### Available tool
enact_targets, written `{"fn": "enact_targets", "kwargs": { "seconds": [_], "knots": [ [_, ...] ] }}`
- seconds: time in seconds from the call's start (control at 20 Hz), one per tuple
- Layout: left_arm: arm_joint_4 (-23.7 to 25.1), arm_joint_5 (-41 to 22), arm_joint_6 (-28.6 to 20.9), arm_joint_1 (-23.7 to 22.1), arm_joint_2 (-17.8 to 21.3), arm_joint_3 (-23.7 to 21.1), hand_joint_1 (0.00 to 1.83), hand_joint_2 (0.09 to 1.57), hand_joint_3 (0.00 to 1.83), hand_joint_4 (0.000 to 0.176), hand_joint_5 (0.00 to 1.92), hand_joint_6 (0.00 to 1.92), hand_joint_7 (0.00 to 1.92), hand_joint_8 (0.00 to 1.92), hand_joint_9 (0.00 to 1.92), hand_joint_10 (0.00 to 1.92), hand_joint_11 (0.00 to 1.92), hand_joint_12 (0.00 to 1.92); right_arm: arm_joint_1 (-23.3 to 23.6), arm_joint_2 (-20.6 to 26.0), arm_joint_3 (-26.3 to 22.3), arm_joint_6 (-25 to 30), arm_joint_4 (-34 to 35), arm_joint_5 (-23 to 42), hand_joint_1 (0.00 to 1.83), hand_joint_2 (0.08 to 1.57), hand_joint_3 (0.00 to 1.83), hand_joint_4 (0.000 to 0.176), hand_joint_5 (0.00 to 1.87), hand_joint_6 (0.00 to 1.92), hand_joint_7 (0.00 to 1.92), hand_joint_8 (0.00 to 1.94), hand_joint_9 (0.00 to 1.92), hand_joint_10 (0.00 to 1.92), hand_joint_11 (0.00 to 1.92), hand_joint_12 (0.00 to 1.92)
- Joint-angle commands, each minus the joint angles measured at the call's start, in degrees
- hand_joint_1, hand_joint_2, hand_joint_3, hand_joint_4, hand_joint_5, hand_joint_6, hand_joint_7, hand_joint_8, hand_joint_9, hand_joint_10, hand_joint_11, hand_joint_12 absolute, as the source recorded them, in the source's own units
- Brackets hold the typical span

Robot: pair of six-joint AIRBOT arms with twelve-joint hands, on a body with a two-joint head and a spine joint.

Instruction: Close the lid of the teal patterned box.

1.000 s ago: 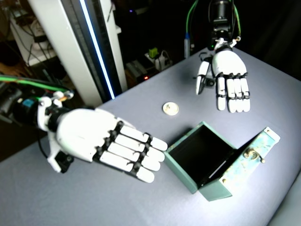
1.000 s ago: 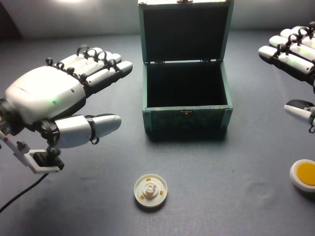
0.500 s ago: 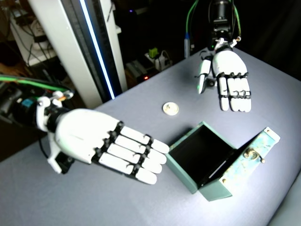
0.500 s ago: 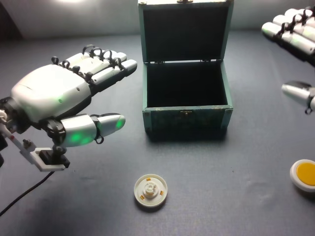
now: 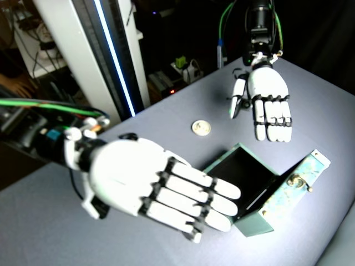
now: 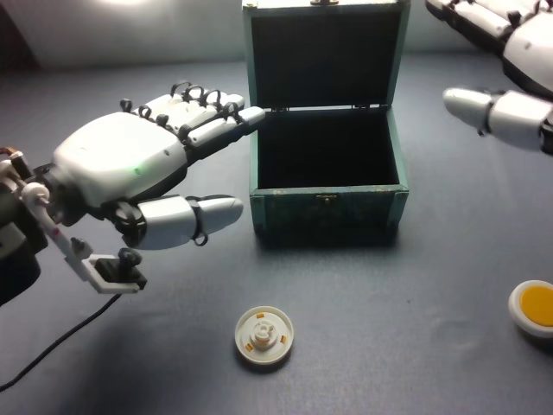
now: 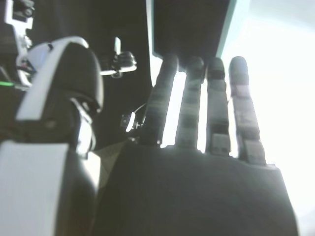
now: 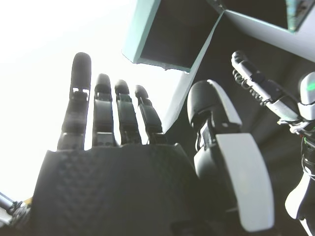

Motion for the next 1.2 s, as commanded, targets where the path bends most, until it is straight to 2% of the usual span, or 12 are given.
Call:
{"fn": "enact_targets", "kwargs": {
  "seconds": [0.0, 0.1, 0.15, 0.3, 0.35, 0.55, 0.6, 0.75, 0.8, 0.95, 1.1, 1.15],
  "knots": [
    [-0.55, -5.99, -0.52, -0.66, -0.11, 0.15, 0.1, 1.39, 0.0, 0.001, 0.01, 0.0, 0.0, 0.0, 0.0, 0.0, 0.0, 0.0, 1.42, 0.02, 0.63, 0.15, -0.31, 6.28, 0.07, 1.4, 0.0, 0.0, 0.0, 0.0, 0.0, 0.0, 0.01, 0.02, 0.0, 0.91],
    [-0.26, -5.31, -0.69, -1.08, -0.89, 0.77, 0.12, 1.38, 0.0, 0.009, 0.02, 0.01, 0.0, 0.0, 0.0, 0.0, 0.0, 0.0, 4.01, -1.67, 2.72, 0.15, -0.03, 4.72, 0.12, 1.38, 0.0, 0.0, 0.0, 0.0, 0.0, 0.0, 0.02, 0.01, 0.0, 0.92],
    [-0.16, -5.03, -0.76, -1.27, -1.24, 1.05, 0.11, 1.38, 0.0, 0.0, 0.02, 0.01, 0.0, 0.0, 0.0, 0.0, 0.0, 0.0, 5.13, -2.57, 3.88, 0.14, 0.19, 3.56, 0.15, 1.36, 0.0, 0.0, 0.0, 0.0, 0.0, 0.0, 0.02, 0.02, 0.0, 1.03],
    [0.28, -4.18, -1.32, -1.83, -2.63, 2.21, 0.13, 1.36, 0.0, 0.0, 0.04, 0.01, 0.0, 0.0, 0.0, 0.0, 0.0, 0.0, 7.78, -4.94, 7.29, 0.14, 1.06, 0.35, 0.14, 1.33, 0.0, 0.0, 0.0, 0.0, 0.0, 0.0, 0.01, 0.02, 0.0, 1.15],
    [0.54, -3.9, -1.6, -2.04, -3.02, 2.56, 0.17, 1.36, 0.0, 0.0, 0.04, 0.01, 0.0, 0.0, 0.0, 0.0, 0.0, 0.0, 8.46, -5.46, 8.28, 0.14, 1.39, -0.52, 0.13, 1.34, 0.0, 0.0, 0.0, 0.0, 0.0, 0.0, 0.0, 0.0, 0.0, 1.03],
    [0.9, -3.61, -2.22, -2.31, -3.96, 3.48, 0.19, 1.37, 0.0, 0.0, 0.07, 0.02, 0.01, 0.0, 0.0, 0.0, 0.0, 0.0, 11.31, -8.7, 12.64, 0.13, 1.78, -4.65, 0.12, 1.34, 0.0, 0.0, 0.0, 0.0, 0.0, 0.0, 0.0, 0.0, 0.0, 0.89],
    [0.98, -3.61, -2.3, -2.44, -4.21, 3.69, 0.17, 1.37, 0.0, 0.0, 0.08, 0.02, 0.02, 0.0, 0.0, 0.0, 0.0, 0.0, 11.98, -10.2, 14.28, 0.12, 2.18, -6.33, 0.09, 1.34, 0.01, 0.0, 0.0, 0.0, 0.0, 0.0, 0.0, 0.0, 0.0, 0.63],
    [1.39, -3.61, -2.79, -2.7, -4.71, 4.18, 0.17, 1.37, 0.0, 0.0, 0.08, 0.01, 0.02, 0.0, 0.0, 0.0, 0.0, 0.0, 12.47, -12.11, 16.35, 0.12, 2.93, -8.37, 0.04, 1.33, 0.0, 0.0, 0.0, 0.0, 0.0, 0.0, 0.01, 0.0, 0.0, 0.69],
    [1.48, -3.61, -2.91, -2.73, -4.8, 4.28, 0.17, 1.37, 0.0, 0.0, 0.08, 0.02, 0.02, 0.0, 0.0, 0.0, 0.0, 0.0, 12.54, -12.56, 16.8, 0.12, 3.08, -8.9, 0.03, 1.33, 0.0, 0.0, 0.0, 0.0, 0.0, 0.0, 0.0, 0.0, 0.0, 0.53],
    [1.58, -3.7, -3.06, -2.86, -4.87, 4.35, 0.23, 1.38, 0.0, 0.0, 0.09, 0.02, 0.01, 0.0, 0.0, 0.0, 0.01, 0.01, 12.55, -13.59, 17.99, 0.12, 3.78, -10.4, 0.12, 1.29, 0.0, 0.0, 0.09, 0.02, 0.2, 0.02, 0.25, 0.09, 0.0, 1.41],
    [1.57, -3.93, -3.23, -2.85, -4.87, 4.41, 0.25, 1.38, 0.0, 0.01, 0.1, 0.01, 0.0, 0.0, 0.0, 0.0, 0.02, 0.02, 12.55, -13.63, 18.08, 0.12, 3.77, -10.87, 0.16, 1.31, 0.0, 0.0, 0.36, 0.04, 0.44, 0.02, 0.33, 0.18, 0.0, 1.57],
    [1.57, -3.98, -3.31, -2.82, -4.87, 4.43, 0.28, 1.38, 0.0, 0.006, 0.11, 0.01, 0.01, 0.0, 0.0, 0.0, 0.02, 0.02, 12.54, -13.63, 18.02, 0.12, 3.77, -10.87, 0.19, 1.32, 0.0, 0.0, 0.44, 0.33, 0.5, 0.03, 0.23, 0.57, 0.0, 1.68]
  ]
}}
